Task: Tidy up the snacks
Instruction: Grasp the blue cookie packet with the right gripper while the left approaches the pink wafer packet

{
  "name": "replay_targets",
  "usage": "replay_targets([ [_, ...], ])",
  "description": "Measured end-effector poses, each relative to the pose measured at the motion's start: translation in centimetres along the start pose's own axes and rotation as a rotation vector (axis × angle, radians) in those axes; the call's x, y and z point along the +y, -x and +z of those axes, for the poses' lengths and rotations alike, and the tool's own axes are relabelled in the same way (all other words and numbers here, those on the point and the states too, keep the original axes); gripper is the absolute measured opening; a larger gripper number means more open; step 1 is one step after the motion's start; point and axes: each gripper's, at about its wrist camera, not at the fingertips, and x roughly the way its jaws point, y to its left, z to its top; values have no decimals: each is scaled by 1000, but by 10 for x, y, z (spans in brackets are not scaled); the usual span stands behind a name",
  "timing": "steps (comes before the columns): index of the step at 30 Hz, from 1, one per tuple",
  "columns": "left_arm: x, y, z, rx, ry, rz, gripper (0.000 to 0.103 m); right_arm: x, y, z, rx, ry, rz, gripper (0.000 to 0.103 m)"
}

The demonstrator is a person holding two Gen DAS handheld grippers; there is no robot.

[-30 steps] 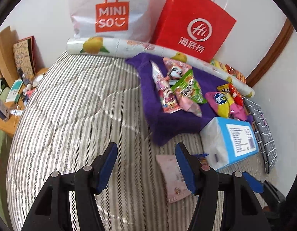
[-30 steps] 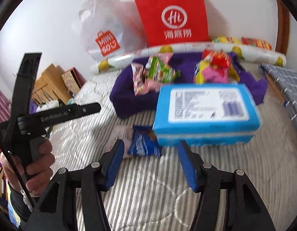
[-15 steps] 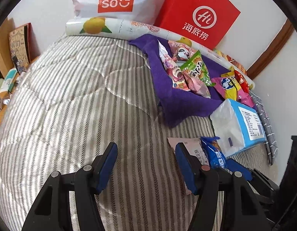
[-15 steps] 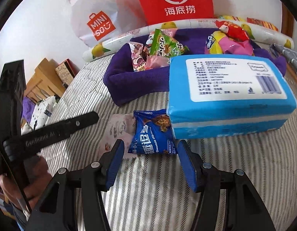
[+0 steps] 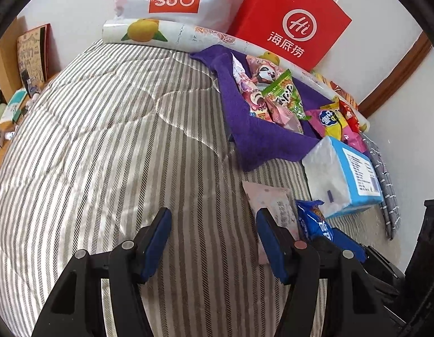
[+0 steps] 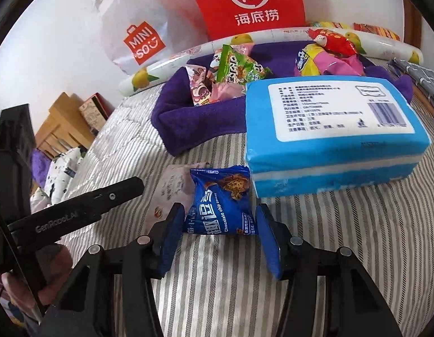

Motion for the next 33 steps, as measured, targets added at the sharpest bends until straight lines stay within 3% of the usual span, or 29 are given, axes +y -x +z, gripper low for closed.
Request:
replay_targets([
  [4,-6,4,-8,-4,-1,7,60,1,15,-5,-2,26,26,52],
  [5,-8,4,-9,-6,1,8,60,1,20,-7,-10,29,35,46],
  [6,-10,5,-12,-2,5,1,60,0,23,-8,-13,34,44,26],
  [7,-12,5,-13,1,7,-6,60,0,26,-9,-4,43,52,20],
  [14,-25,3,-17,-1,17,9,60,-17,33,-26,14,59,60,21],
  [18,-20,4,-12,4,37,20,60,-22,30,-22,-11,26,91,54],
  [24,-4,13,-7,-6,39,71,60,-4,3,-10,5,14,102,55],
  [29,6,16,-6,-10,31,72,60,19,-13,-10,-35,102,-32,56],
  [31,8,13,-6,-5,34,71,60,23,-15,-11,-34,145,-87,44],
  [33,8,10,-8,-3,38,61,60,21,-14,-13,-27,180,-90,43],
])
